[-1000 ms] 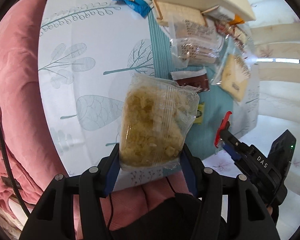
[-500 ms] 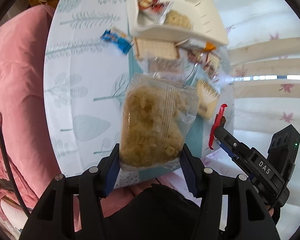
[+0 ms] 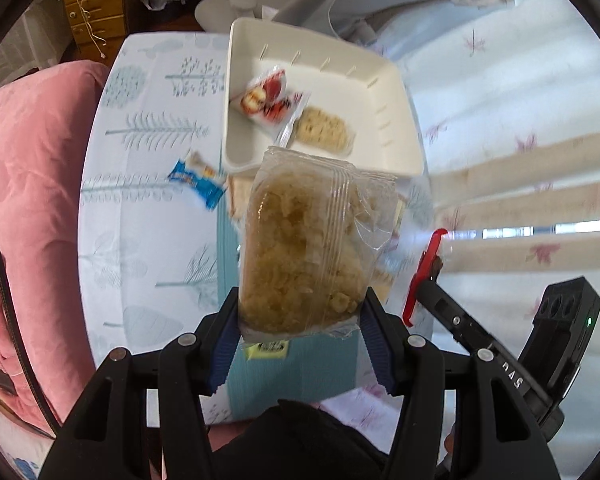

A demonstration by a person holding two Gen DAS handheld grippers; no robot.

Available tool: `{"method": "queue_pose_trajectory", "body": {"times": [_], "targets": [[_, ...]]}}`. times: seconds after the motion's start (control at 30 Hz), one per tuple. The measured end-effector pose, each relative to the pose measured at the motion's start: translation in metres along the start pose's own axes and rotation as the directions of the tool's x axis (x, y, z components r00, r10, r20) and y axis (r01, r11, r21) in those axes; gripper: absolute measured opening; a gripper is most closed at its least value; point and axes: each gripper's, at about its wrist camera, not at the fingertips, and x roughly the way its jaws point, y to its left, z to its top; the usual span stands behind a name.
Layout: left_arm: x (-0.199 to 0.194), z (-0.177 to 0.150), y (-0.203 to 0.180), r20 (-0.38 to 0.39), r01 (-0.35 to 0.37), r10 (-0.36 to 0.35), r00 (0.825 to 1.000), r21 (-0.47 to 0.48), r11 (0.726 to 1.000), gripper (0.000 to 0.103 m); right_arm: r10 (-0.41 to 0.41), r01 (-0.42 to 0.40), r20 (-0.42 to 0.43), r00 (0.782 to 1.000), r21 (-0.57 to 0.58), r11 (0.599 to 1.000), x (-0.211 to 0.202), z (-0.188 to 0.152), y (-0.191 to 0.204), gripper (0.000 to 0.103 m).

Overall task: Organize snacks
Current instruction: 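Carry both bags into the white basket and open both tools to release them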

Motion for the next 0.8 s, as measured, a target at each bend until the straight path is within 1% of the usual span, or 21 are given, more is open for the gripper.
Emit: {"method": "queue_pose_trajectory", "body": {"times": [0.17, 0.33, 0.43, 0.6, 0.7, 0.8], "targets": [[0.009, 0.022, -0.017, 0.041, 0.013, -0.012, 0.999, -0.034, 0.999, 0.055, 0.011, -0.010, 0.023, 1.000, -0.078, 0.997, 0.000, 0.029, -0.002, 0.040], [0.025, 0.043, -0.032, 0.077, 0.026, -0.021, 0.997, -0.068, 0.997, 0.055, 0.005, 0.001, 0.045, 0.999, -0.152, 0.988, 0.005, 0.058, -0.007, 0.040], [0.035, 0.055, -0.039, 0.111, 0.039, -0.030, 0.993, -0.080, 0.996, 0.055, -0.006, 0.019, 0.064, 0.998, -0.200, 0.980, 0.010, 0.074, -0.011, 0.040], [0.048, 0.072, -0.049, 0.176, 0.070, -0.055, 0.983, -0.079, 0.994, 0.055, -0.020, 0.052, 0.116, 0.993, -0.272, 0.961, 0.022, 0.101, -0.021, 0.040], [0.056, 0.080, -0.051, 0.202, 0.046, -0.031, 0.979, -0.070, 0.997, 0.055, -0.027, 0.073, 0.151, 0.988, -0.309, 0.948, 0.028, 0.113, -0.026, 0.040], [0.066, 0.089, -0.050, 0.212, 0.041, -0.023, 0.977, -0.078, 0.996, 0.055, -0.026, 0.088, 0.181, 0.983, -0.344, 0.935, 0.033, 0.122, -0.029, 0.040]]}}
